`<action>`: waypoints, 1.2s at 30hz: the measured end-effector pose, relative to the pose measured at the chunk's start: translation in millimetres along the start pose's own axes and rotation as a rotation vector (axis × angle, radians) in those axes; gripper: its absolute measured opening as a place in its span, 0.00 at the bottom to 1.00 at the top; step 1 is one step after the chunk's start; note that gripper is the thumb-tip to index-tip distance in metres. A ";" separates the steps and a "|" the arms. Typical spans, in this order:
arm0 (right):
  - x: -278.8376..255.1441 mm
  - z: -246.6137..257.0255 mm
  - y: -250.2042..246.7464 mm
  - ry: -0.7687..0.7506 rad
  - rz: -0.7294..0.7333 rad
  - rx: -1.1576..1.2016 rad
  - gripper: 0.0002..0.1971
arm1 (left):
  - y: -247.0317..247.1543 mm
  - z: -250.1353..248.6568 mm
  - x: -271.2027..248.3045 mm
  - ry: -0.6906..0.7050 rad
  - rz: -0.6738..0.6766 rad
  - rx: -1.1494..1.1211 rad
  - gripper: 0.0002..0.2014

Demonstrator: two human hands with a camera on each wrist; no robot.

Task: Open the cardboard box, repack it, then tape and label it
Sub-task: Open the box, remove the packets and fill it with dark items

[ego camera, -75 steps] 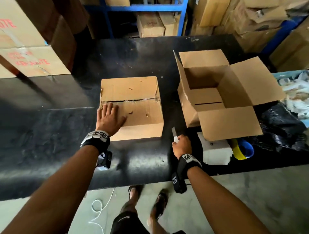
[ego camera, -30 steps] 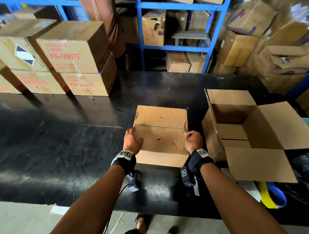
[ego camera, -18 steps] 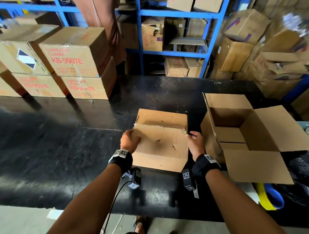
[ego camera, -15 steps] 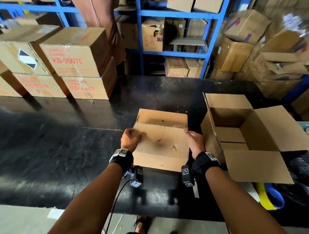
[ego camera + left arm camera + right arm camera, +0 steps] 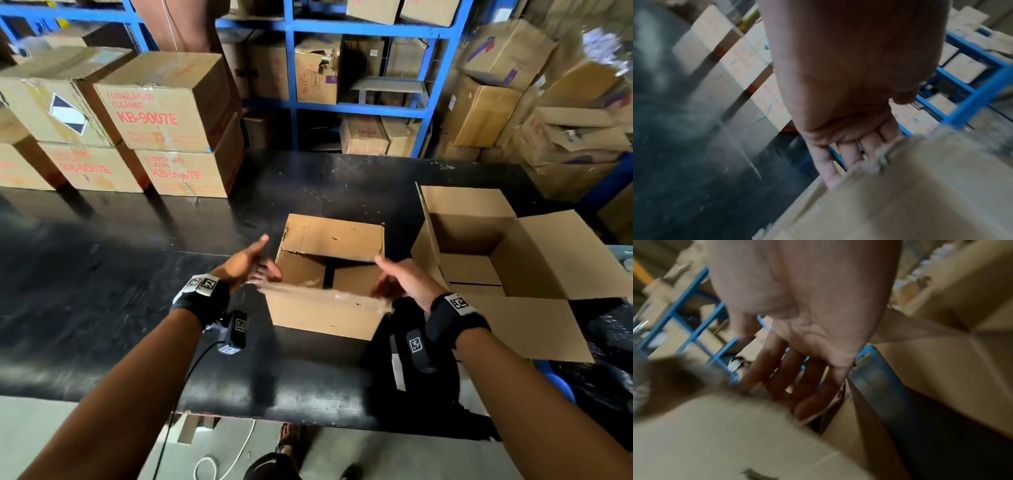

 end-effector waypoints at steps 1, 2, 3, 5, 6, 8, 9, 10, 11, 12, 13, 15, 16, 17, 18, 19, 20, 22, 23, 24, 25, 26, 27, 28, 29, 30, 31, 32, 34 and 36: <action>-6.8 -0.8 8.6 -0.008 0.077 -0.115 0.32 | 5.5 4.2 -5.7 -0.009 0.049 0.128 0.32; -8.4 -5.9 14.4 -0.011 0.130 -0.260 0.29 | 12.4 5.8 -12.7 0.017 0.093 0.269 0.21; -8.4 -13.1 19.4 -0.008 0.172 -0.384 0.25 | 19.0 8.8 -20.7 0.049 0.133 0.434 0.11; -2.2 -29.6 28.0 0.015 0.253 -0.520 0.19 | 36.3 22.2 -30.5 0.103 0.200 0.751 0.09; 3.7 -34.6 29.6 0.012 0.265 -0.565 0.16 | 43.6 30.8 -32.3 0.098 0.218 0.857 0.13; 16.2 -28.0 30.3 -0.049 0.211 -0.653 0.11 | 54.1 42.5 -32.5 0.086 0.229 0.959 0.20; 23.3 -19.0 28.3 -0.099 0.152 -0.702 0.09 | 58.4 42.7 -29.4 0.105 0.227 0.989 0.20; 31.3 -7.6 26.8 -0.155 0.087 -0.762 0.09 | 60.1 38.2 -25.6 0.135 0.215 1.011 0.19; 38.8 3.5 25.7 -0.202 0.024 -0.818 0.09 | 59.9 30.1 -21.0 0.177 0.193 1.026 0.16; 45.9 14.6 25.2 -0.236 -0.031 -0.862 0.09 | 59.6 16.9 -17.1 0.227 0.162 1.040 0.14; 54.4 24.8 25.0 -0.259 -0.078 -0.896 0.09 | 56.3 3.9 -9.1 0.273 0.120 1.056 0.12; 71.0 42.9 28.0 -0.287 -0.146 -0.976 0.11 | 49.5 -21.6 7.9 0.334 0.039 1.080 0.10; 79.7 48.2 32.4 -0.290 -0.160 -1.032 0.13 | 47.1 -32.6 15.8 0.350 -0.003 1.084 0.09; 89.0 50.5 38.5 -0.286 -0.154 -1.100 0.16 | 45.1 -39.3 24.9 0.358 -0.035 1.094 0.09; 100.8 49.9 45.5 -0.270 -0.134 -1.180 0.19 | 44.7 -43.4 35.4 0.361 -0.043 1.116 0.10; 110.7 46.9 52.4 -0.246 -0.108 -1.260 0.22 | 47.4 -42.6 44.7 0.365 -0.031 1.151 0.10; 121.0 42.9 57.0 -0.211 -0.087 -1.329 0.26 | 50.1 -39.8 54.7 0.368 -0.007 1.192 0.12; 134.8 32.5 59.2 -0.149 -0.066 -1.417 0.33 | 58.1 -32.5 66.3 0.381 0.051 1.247 0.14; 141.7 28.9 57.2 -0.136 -0.064 -1.442 0.34 | 61.4 -28.8 72.1 0.396 0.089 1.269 0.16; 145.9 27.0 54.2 -0.143 -0.064 -1.466 0.34 | 65.6 -24.9 74.6 0.410 0.129 1.302 0.17; 150.2 28.6 51.3 -0.172 -0.056 -1.486 0.33 | 68.9 -21.0 78.1 0.428 0.168 1.347 0.18; 151.3 32.4 47.9 -0.210 -0.041 -1.501 0.32 | 71.2 -17.6 78.8 0.438 0.201 1.406 0.20; 152.7 39.3 43.1 -0.250 -0.028 -1.503 0.28 | 71.4 -15.6 80.9 0.452 0.221 1.450 0.20; 154.9 48.3 37.8 -0.285 -0.020 -1.492 0.24 | 70.0 -15.3 83.8 0.468 0.227 1.467 0.21; 155.9 58.4 31.2 -0.312 -0.020 -1.468 0.20 | 68.8 -17.2 86.6 0.490 0.221 1.466 0.21; 158.0 67.5 24.5 -0.329 -0.026 -1.439 0.16 | 67.9 -19.0 90.8 0.510 0.213 1.457 0.21; 159.4 74.8 17.7 -0.333 -0.037 -1.406 0.13 | 68.6 -21.3 93.9 0.525 0.207 1.456 0.22; 160.7 80.0 12.5 -0.339 -0.050 -1.378 0.11 | 71.9 -22.7 96.5 0.530 0.214 1.470 0.24; 166.7 85.7 6.6 -0.357 -0.073 -1.355 0.11 | 80.0 -22.3 101.7 0.515 0.255 1.526 0.28; 171.1 88.1 7.6 -0.363 -0.055 -1.347 0.11 | 84.9 -19.6 107.3 0.489 0.286 1.550 0.30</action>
Point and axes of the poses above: each hand's wrist, its own x-axis towards the middle knuckle, its own y-axis out of the palm, z = x × y, the point moved 10 cm from there along x, towards the middle knuckle, and after that the axes turned 8 degrees about x, right-handed, at the moved point
